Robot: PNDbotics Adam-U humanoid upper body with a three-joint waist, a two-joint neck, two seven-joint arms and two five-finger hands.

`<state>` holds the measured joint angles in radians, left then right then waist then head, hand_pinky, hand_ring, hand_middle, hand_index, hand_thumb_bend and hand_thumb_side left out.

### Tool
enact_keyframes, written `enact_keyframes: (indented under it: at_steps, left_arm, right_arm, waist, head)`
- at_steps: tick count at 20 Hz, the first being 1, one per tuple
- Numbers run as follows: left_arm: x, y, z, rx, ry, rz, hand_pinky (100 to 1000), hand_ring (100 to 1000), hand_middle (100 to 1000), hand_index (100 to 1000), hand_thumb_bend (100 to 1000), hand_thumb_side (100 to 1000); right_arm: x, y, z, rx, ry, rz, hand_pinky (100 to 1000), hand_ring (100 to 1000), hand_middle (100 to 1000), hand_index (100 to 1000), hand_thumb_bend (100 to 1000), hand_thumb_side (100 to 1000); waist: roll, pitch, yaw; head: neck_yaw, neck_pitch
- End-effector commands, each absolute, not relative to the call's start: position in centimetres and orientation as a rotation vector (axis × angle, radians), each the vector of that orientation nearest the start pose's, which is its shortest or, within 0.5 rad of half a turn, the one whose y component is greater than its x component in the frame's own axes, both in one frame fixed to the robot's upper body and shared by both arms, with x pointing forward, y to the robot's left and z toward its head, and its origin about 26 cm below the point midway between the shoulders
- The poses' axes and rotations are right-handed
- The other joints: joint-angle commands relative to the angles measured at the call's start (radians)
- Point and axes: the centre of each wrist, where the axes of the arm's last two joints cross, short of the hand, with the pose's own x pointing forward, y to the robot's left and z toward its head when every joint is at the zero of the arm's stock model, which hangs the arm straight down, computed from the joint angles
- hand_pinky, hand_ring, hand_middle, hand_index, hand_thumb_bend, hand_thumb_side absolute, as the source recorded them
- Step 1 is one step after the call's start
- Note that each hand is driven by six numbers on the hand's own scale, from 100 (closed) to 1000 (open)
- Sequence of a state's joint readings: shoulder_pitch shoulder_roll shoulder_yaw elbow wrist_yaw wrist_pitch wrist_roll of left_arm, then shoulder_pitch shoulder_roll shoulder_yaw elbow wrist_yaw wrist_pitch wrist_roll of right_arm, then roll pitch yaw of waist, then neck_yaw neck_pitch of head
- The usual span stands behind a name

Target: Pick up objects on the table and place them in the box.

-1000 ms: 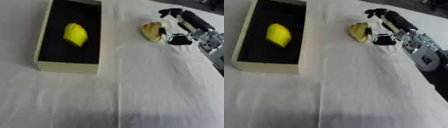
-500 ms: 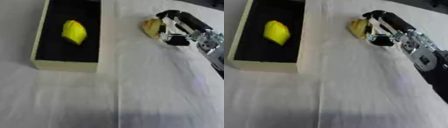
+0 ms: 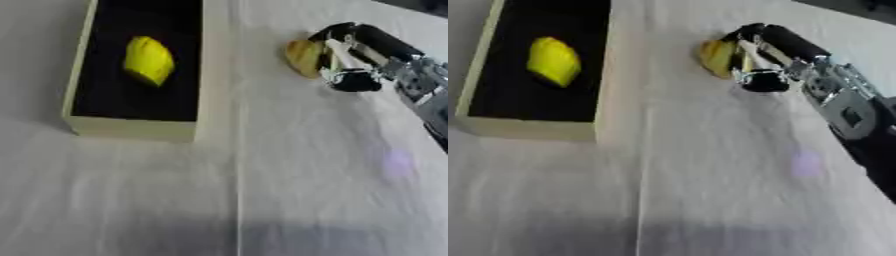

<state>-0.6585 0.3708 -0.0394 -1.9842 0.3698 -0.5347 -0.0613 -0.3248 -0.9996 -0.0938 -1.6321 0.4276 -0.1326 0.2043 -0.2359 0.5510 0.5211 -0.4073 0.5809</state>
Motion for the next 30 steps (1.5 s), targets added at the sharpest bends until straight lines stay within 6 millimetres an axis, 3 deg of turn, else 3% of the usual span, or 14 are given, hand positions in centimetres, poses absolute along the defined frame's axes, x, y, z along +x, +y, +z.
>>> enact_keyframes:
  at_steps: [1,4,5,11,21,30]
  left_arm:
    - [30.9,22.0,30.9,0.534,3.068,0.414,746,750,658,844,100,607]
    - [30.9,22.0,31.0,0.540,3.068,0.409,744,749,657,843,100,607]
    - [30.9,21.9,31.0,0.542,3.067,0.410,744,749,656,842,100,607]
    - [30.9,21.9,31.0,0.545,3.066,0.411,743,747,654,839,100,607]
    - [30.9,22.0,31.0,0.547,3.080,0.423,744,748,655,839,100,607]
    - [30.9,22.2,30.8,0.561,3.098,0.414,745,748,655,840,100,608]
  right_arm:
    - [31.6,-43.3,27.0,-1.174,-1.578,1.237,897,862,565,712,100,323]
    - [31.7,-43.4,26.8,-1.220,-1.578,1.211,875,826,467,634,100,299]
    - [31.7,-43.3,26.8,-1.237,-1.590,1.202,864,809,395,582,100,274]
    - [31.6,-42.9,26.4,-1.280,-1.690,1.152,831,762,198,468,100,209]
    - [30.5,-41.3,26.8,-1.230,-1.833,1.115,812,729,100,407,100,198]
    - [29.5,-40.0,28.1,-1.197,-1.932,1.099,804,715,100,381,100,201]
  waist:
    - [0.010,-0.024,0.001]
    - [0.010,-0.022,0.000]
    - [0.010,-0.022,0.001]
    - [0.010,-0.022,0.004]
    - [0.010,-0.052,0.000]
    - [0.028,-0.102,-0.028]
  head:
    - [0.000,0.006]
    - [-0.001,0.006]
    - [0.000,0.007]
    - [0.001,0.014]
    - [0.007,0.034]
    - [0.008,0.057]
